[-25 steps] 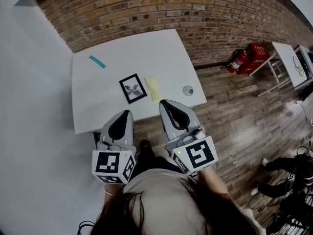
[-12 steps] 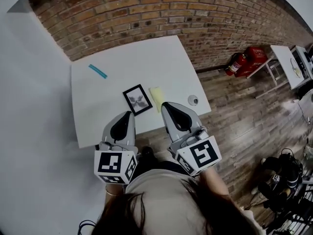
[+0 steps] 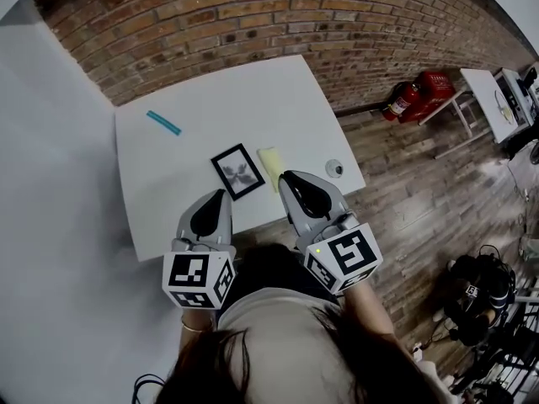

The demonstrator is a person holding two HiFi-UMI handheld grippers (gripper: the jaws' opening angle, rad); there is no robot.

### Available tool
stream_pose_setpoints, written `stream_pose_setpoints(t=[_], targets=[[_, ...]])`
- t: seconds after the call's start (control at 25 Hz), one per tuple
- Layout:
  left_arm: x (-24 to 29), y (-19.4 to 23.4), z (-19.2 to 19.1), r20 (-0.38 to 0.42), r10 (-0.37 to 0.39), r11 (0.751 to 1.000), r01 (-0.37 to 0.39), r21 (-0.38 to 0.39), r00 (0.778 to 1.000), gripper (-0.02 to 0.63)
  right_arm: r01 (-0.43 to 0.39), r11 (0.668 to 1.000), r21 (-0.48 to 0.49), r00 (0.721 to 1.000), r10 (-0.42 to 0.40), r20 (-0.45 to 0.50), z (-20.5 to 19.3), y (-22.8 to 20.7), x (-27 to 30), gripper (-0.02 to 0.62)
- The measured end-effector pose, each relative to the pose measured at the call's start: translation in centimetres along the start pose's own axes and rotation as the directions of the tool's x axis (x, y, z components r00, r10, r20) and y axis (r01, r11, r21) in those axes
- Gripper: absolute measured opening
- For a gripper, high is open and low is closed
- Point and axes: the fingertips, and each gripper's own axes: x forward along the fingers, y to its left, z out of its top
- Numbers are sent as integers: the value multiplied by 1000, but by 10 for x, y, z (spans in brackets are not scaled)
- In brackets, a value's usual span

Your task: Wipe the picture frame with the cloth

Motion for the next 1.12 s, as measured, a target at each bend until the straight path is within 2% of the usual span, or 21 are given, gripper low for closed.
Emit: stream_pose_setpoints(t=[0.48,0.72,1.12], targets=[[31,17,-6,-18,44,998,-45,-52,999,0,-31,999,-7,996,30,-84,-30,-31,31,41],[53,32,-11,-53,76,994,-80,-73,996,0,-46,999,-14,988,44,-148,-51,-51,59,44],[83,57,-37,-144,114,984,-131,-117,983,0,-49,999,9,952,49,-303,-107,-83,96,64]])
